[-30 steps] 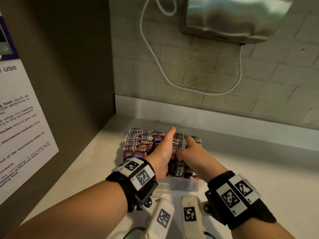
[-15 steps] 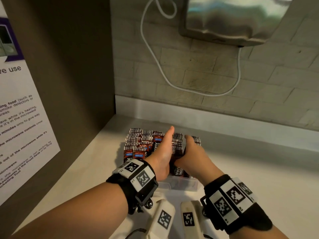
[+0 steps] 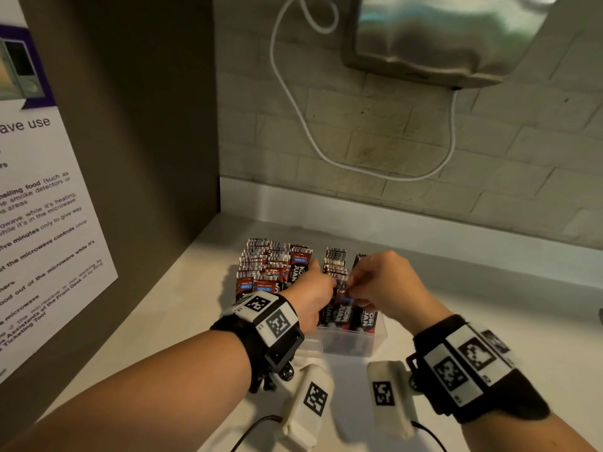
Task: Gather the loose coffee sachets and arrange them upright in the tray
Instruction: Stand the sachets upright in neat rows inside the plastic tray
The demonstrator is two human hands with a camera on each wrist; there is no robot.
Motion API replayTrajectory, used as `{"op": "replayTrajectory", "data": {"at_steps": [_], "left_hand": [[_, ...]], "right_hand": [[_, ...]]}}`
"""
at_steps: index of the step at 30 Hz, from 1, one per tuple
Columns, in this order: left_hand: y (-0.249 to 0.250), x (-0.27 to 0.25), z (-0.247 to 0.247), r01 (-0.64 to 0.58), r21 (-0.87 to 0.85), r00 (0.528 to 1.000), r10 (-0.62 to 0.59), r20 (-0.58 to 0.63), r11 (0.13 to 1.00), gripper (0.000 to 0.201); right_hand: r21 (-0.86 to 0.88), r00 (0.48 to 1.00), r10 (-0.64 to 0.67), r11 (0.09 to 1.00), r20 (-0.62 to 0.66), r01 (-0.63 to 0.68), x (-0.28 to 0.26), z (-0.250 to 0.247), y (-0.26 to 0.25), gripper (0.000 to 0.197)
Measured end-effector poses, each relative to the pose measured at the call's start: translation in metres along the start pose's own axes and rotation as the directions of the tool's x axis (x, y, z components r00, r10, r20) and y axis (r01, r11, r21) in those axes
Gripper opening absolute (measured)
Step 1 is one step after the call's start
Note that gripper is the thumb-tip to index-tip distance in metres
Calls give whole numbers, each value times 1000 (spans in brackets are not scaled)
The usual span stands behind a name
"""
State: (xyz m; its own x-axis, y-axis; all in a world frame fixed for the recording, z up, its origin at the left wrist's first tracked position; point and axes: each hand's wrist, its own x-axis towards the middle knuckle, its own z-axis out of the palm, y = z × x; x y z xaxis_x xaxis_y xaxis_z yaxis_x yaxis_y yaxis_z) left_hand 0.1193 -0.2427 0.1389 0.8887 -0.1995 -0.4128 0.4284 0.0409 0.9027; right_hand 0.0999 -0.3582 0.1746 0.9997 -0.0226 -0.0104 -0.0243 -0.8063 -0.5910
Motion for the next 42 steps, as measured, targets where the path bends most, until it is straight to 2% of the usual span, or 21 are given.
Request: {"op": "replayTrajectory", "data": {"at_steps": [2,4,5,6,8,9,10,14,16,18,19,21,23,25,28,30,31,33,36,38,42], "left_hand": [[-9,15,-1,4,12,1000,-4,12,1000,77],[-27,50,-3,-3,-2,1000,3,21,1000,81],[-27,52,-3,7,-15,1000,-7,26,1000,80],[-21,40,-3,25,-11,999,-25,22,1000,76],[-5,11,-2,31,-20,1000,-31,7,999,51],[-3,8,-2,31,-28,999,-30,10,999,38],[-3,9,-2,31,-50,999,-31,11,998,35],[2,-2,-5,33,-103,999,-33,4,994,51],[4,-6,-4,42,-75,999,-40,20,996,62],[4,-13,-2,-28,17,1000,28,-10,999,67],[3,-17,0,-105,65,993,109,-51,992,63],[0,-29,5,-264,117,950,279,-140,957,53],[0,-41,13,-358,76,922,365,-126,931,39],[0,-42,22,-313,-3,949,313,15,950,35],[1,-35,37,-143,-43,974,148,170,989,72],[-1,-25,43,-75,-86,974,91,206,993,105],[-3,-19,45,-47,-128,976,72,204,991,109],[-4,-9,47,14,-166,986,15,169,986,101],[-8,3,49,91,-204,990,-67,125,975,122],[-5,-4,49,103,-176,989,-83,120,979,119],[5,-22,45,100,-137,986,-79,147,986,86]], "right_hand": [[64,998,2,998,-60,2,1,-15,3,29],[45,992,-25,999,-122,31,3,-29,8,28],[18,991,-38,999,-129,41,4,-32,11,28],[-17,992,-50,999,-116,48,3,-34,13,28],[-113,997,-57,992,-51,51,2,-28,18,30],[-162,998,-55,985,-21,51,2,-23,21,32],[-197,999,-50,979,-9,47,1,-18,25,33],[-185,997,10,982,-74,-24,0,-8,41,26],[-43,987,102,993,-123,-108,-3,-5,45,43],[122,969,227,969,-93,-215,-10,0,46,60],[170,959,277,949,-51,-265,-13,4,47,64],[229,936,350,909,32,-348,-17,11,52,64],[269,911,402,871,91,-411,-15,14,57,60],[270,893,420,852,160,-449,-11,13,58,48],[217,883,400,865,246,-453,-6,12,56,27],[169,877,390,879,280,-445,-3,14,55,19],[144,875,388,886,288,-440,-2,16,54,17],[97,878,380,901,291,-423,0,19,54,17],[45,897,347,927,274,-373,1,23,53,29],[19,916,318,943,245,-333,1,24,52,44],[-7,935,293,954,201,-298,1,25,51,62]]}}
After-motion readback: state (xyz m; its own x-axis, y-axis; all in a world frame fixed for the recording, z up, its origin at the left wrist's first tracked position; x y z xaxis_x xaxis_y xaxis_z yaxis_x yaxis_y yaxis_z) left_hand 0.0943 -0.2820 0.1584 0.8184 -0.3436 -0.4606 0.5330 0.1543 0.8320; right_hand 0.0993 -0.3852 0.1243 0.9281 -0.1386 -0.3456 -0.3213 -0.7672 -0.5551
